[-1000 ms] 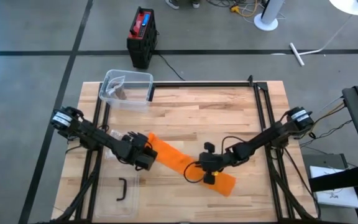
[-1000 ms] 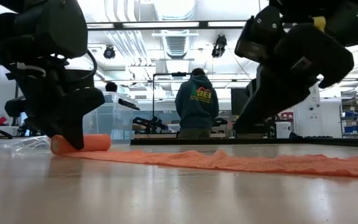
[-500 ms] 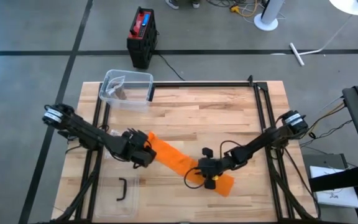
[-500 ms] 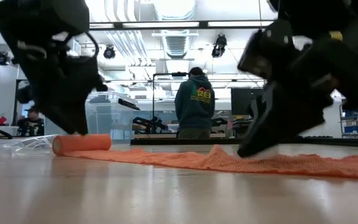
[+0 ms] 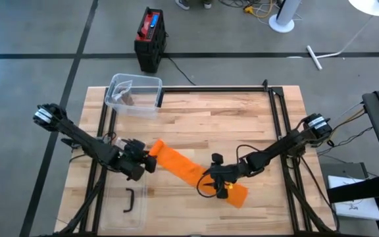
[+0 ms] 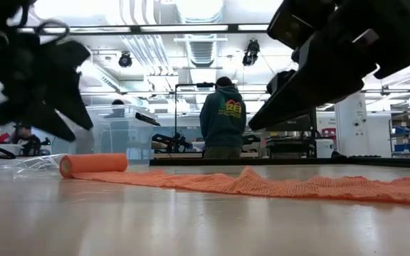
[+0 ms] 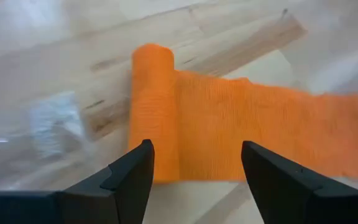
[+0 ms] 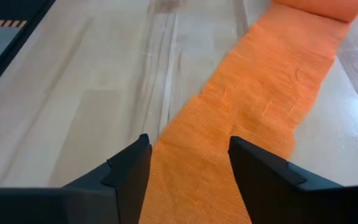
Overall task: Roll bandage
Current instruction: Roll the orange bandage
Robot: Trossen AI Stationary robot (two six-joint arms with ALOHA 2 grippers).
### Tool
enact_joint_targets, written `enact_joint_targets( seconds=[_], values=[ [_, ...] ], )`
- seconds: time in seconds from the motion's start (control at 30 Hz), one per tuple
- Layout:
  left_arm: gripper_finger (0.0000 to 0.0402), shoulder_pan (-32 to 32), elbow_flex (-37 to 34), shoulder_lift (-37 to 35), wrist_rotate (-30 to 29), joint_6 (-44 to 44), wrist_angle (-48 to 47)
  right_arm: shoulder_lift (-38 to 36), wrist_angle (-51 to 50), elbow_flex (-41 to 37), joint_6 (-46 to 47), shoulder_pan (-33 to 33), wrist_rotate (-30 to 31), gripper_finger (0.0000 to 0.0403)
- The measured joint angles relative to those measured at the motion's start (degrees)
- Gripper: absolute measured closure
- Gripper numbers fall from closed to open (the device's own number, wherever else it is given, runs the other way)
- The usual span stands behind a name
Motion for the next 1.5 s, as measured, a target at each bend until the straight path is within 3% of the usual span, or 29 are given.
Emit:
enact_joint_targets(
  seconds=[0.13,0.53,0.7,1.0,1.3,1.5],
  values=[
    [0.0183,2.8,-4.6,1.3,-0.2,-0.8,8.0,0.0,0.2,0.0,0.7,-0.1,0.0,0.0181],
    [0.0199,6.0,-2.7,9.5,6.9,0.8,6.8,0.0,0.4,0.0,2.6,-0.5,0.0,0.0189],
    [0.0205,6.0,-2.2,12.8,6.1,0.6,7.7,0.0,0.5,0.0,2.9,-0.8,0.0,0.0182],
    [0.0213,6.6,2.1,10.5,7.6,6.5,-0.1,0.1,0.6,0.0,3.0,-1.0,0.1,0.0186],
    [0.0189,6.7,2.5,9.5,7.2,8.2,-1.2,9.9,5.0,0.2,3.3,-1.1,0.1,0.0187],
    [0.0183,6.7,1.2,9.5,7.2,6.2,-1.3,11.5,4.3,0.4,5.9,-1.1,0.5,0.0184]
  ],
)
